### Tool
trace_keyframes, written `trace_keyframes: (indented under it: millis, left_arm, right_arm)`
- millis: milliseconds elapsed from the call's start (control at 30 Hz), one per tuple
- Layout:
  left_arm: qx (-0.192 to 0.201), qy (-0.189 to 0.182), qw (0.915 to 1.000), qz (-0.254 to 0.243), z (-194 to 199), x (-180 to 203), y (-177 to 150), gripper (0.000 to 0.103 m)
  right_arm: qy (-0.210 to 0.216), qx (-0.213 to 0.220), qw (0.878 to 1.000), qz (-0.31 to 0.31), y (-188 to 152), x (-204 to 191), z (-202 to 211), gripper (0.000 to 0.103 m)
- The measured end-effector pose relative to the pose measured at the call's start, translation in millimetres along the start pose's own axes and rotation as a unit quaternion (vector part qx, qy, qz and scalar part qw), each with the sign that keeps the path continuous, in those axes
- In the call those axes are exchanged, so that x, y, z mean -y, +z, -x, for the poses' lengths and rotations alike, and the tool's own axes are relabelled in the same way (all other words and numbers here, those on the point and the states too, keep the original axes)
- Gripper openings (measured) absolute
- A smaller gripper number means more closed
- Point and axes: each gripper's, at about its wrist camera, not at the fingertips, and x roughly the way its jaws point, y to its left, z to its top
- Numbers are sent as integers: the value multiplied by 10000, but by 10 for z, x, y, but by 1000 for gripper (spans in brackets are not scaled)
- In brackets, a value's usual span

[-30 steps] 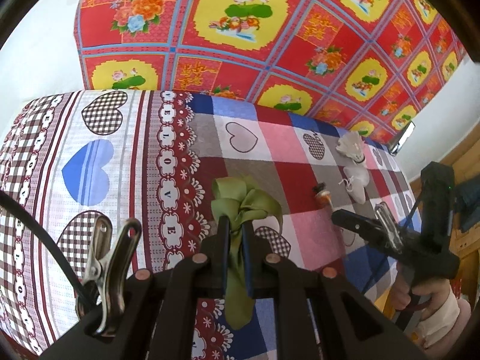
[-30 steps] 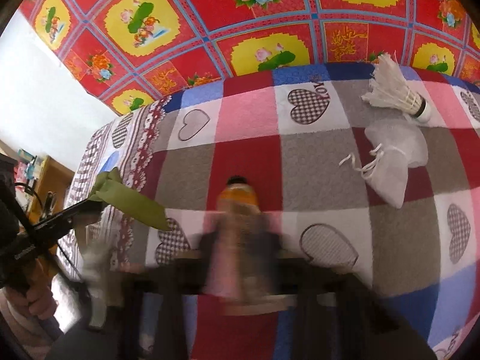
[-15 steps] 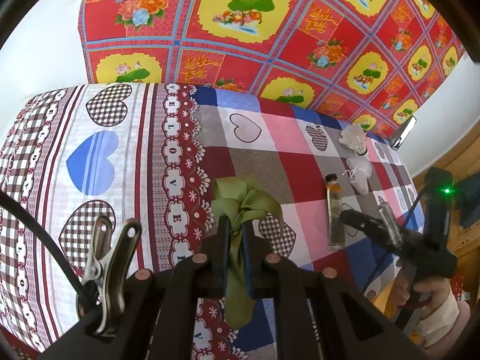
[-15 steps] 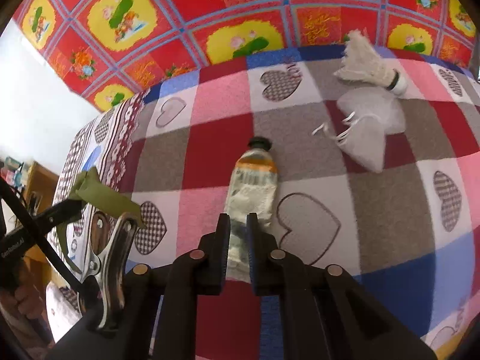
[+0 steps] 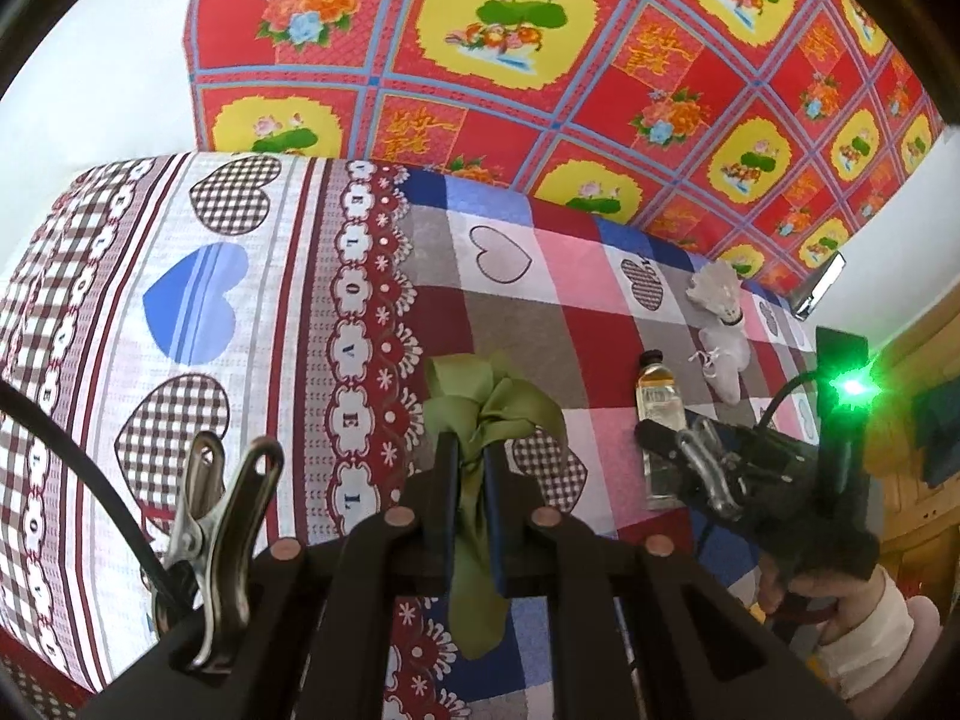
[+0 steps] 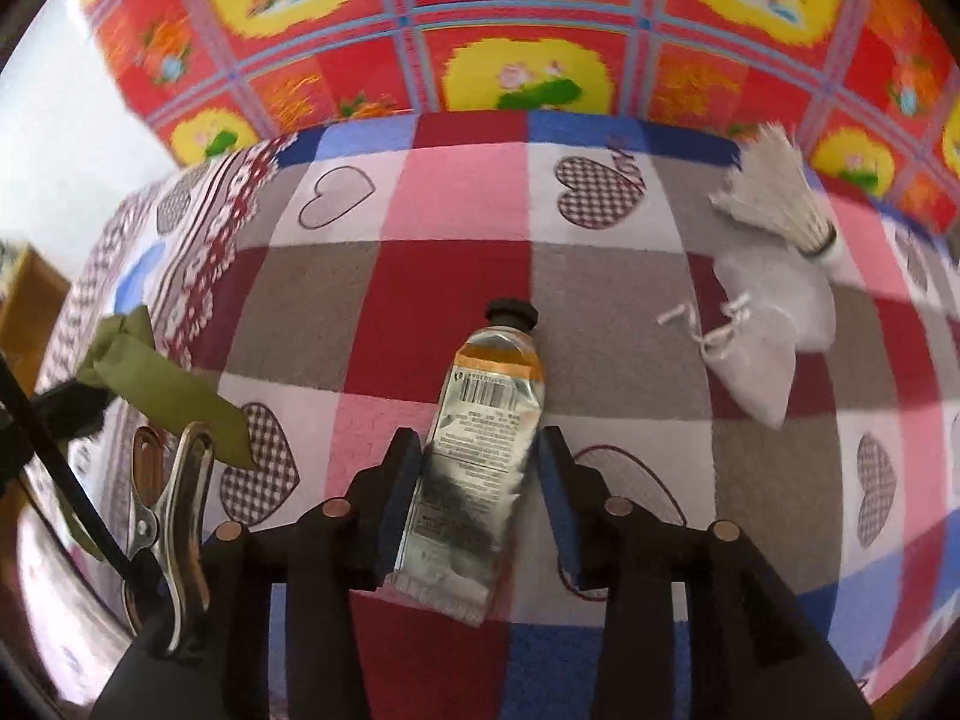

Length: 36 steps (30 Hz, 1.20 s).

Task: Collect trash
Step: 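Lift the cloth and bottle in both grippers and carry them over the red bucket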

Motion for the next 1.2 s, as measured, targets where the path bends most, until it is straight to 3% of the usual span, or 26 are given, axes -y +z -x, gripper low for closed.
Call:
trace_keyframes:
  millis: [33, 133, 200, 300, 500, 700, 1200]
  left_arm:
    - [9, 12, 10000, 40, 4, -13, -8, 8]
    - [54, 41, 9999, 130, 31, -46, -22, 8]
    - [94, 56, 9998, 177, 54, -61, -27, 8]
    - [128, 86, 9996, 219, 87, -77, -46, 8]
    - [154, 142, 9994, 281, 145, -82, -85, 8]
    - [236, 196, 9992, 272, 253, -42, -133, 8]
    - [567, 398, 9968, 402, 674, -92, -242, 8]
  right_arm:
    - [-41, 12, 10000, 64, 0, -14, -6, 41]
    - [98, -16, 9999, -50, 28, 50, -5, 14]
    - [330, -19, 9990, -309, 26, 135, 8, 10]
    - [334, 97, 9989, -309, -3, 145, 60, 4]
    - [541, 432, 9976, -49, -13, 57, 263, 3]
    - [920, 486, 9945, -156, -53, 39, 348, 3]
    - [1722, 876, 9809, 238, -128, -361, 731, 3]
